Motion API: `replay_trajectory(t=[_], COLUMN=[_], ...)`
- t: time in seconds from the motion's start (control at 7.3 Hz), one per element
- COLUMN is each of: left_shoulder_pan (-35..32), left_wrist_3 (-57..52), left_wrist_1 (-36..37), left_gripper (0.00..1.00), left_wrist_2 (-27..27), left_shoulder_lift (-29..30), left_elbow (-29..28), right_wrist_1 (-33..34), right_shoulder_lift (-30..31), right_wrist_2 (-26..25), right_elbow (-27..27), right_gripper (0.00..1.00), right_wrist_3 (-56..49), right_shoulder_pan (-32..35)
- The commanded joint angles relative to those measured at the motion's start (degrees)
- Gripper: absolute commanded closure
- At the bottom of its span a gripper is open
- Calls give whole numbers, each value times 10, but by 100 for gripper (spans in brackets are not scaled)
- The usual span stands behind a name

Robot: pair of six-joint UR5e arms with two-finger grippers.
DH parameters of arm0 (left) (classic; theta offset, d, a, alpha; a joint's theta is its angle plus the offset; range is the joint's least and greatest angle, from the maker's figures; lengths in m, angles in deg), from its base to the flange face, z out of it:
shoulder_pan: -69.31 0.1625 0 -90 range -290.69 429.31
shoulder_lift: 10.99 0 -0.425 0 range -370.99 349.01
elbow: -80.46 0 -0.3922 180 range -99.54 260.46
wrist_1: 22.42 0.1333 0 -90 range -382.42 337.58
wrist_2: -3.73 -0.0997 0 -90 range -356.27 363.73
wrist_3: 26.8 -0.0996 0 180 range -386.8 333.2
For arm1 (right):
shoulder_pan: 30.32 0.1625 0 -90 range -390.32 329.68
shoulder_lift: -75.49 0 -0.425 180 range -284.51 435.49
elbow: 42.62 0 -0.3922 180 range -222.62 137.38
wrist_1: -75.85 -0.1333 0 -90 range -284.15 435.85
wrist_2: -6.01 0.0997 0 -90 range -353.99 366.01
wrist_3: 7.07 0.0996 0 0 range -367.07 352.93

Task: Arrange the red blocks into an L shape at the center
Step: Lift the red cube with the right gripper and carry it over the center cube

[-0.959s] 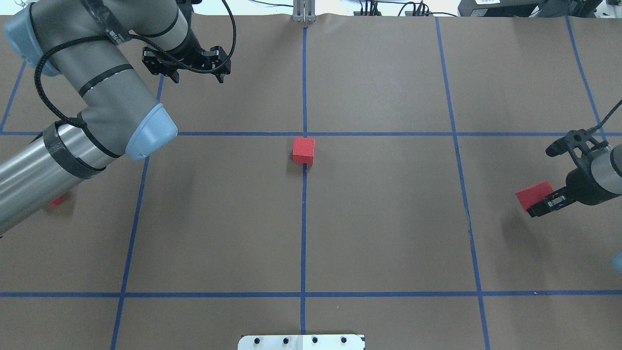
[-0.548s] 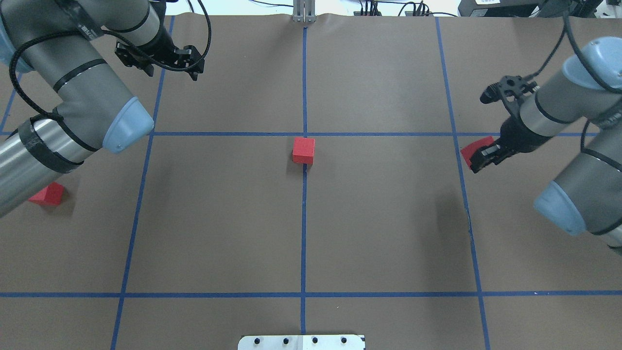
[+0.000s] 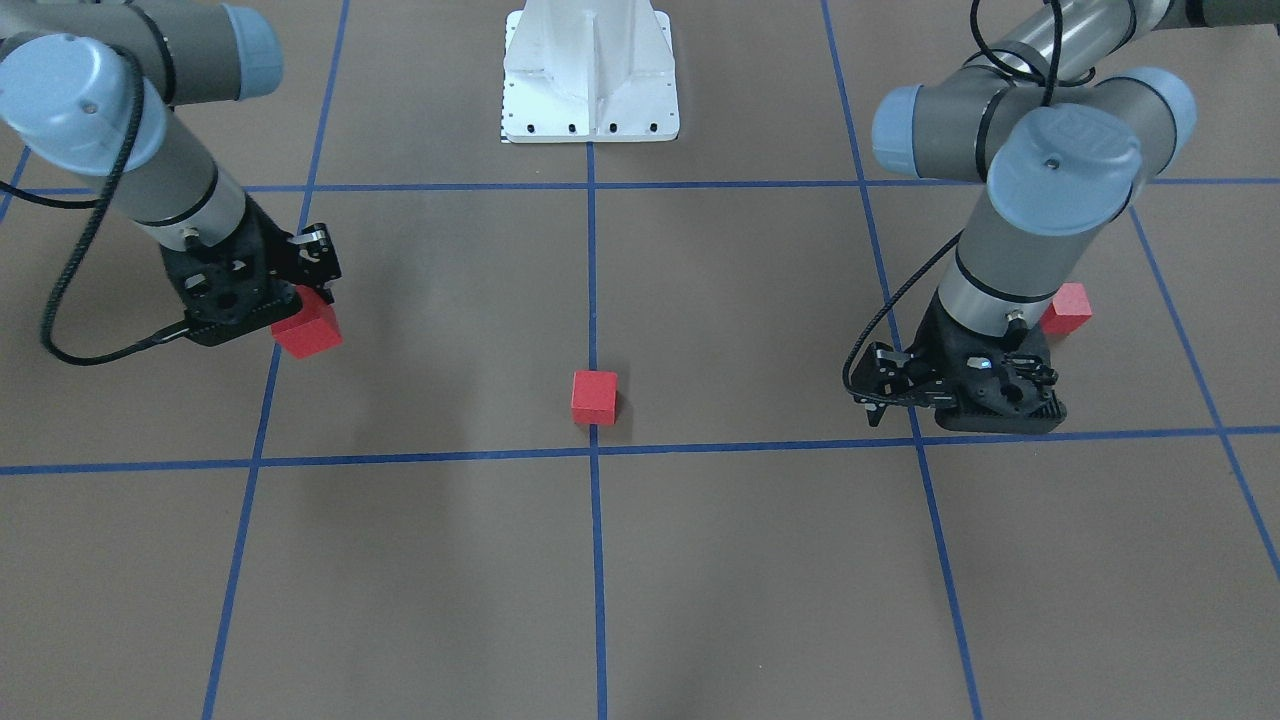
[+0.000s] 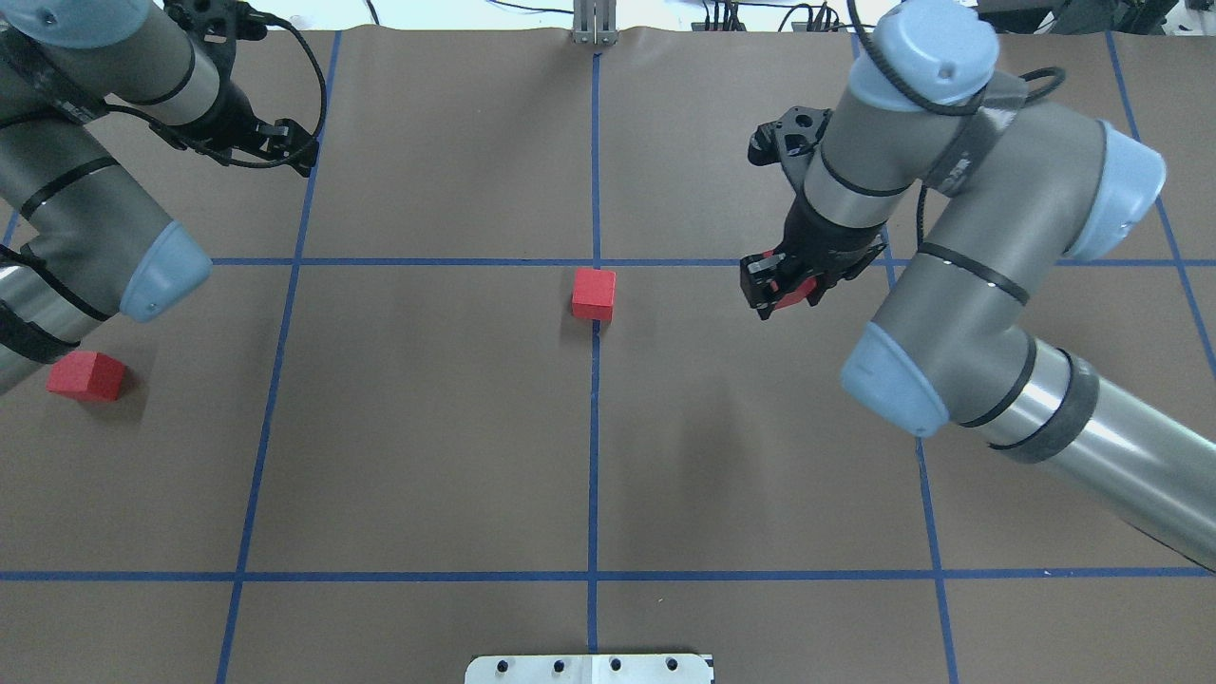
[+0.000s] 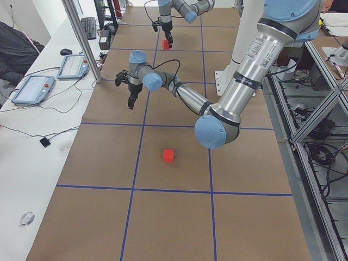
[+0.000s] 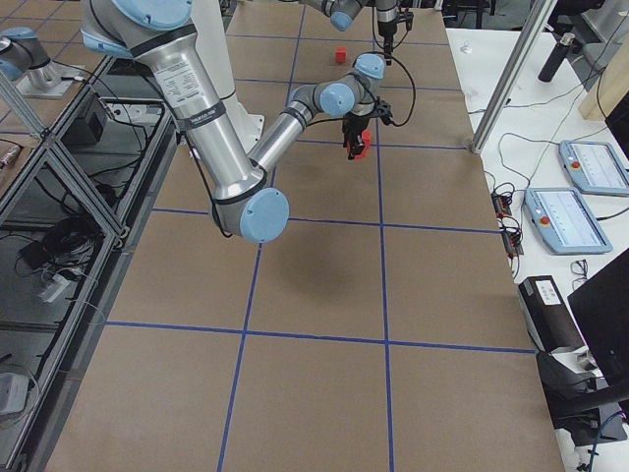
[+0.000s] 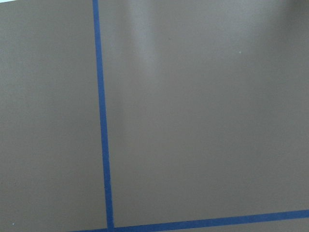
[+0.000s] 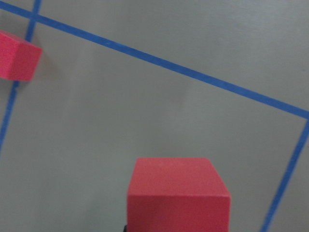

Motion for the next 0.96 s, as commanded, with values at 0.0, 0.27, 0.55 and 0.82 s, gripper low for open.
replay_trajectory(t=[0.0, 0.27, 0.55, 0.82], left_shoulder_pan=[-74, -108, -122, -121], left_wrist_3=[-60, -107, -170, -171], left_wrist_1=[-3, 15, 36, 36], left_gripper=[0, 0, 0, 0], left_wrist_2=[88, 100, 102, 101], left_shoulder_lift=[-8, -12, -27, -28], left_elbow=[-36, -53, -53, -53], right_wrist_1=[1, -85, -115, -142], right_shoulder_lift=[-78, -115, -168, -174], right_wrist_2=[-55, -86, -86, -86], right_elbow=[-53, -135, -217, -232], right_gripper=[100, 100, 100, 100], right_wrist_3=[95, 170, 215, 291], right_shoulder_pan=[-76, -115, -126, -131])
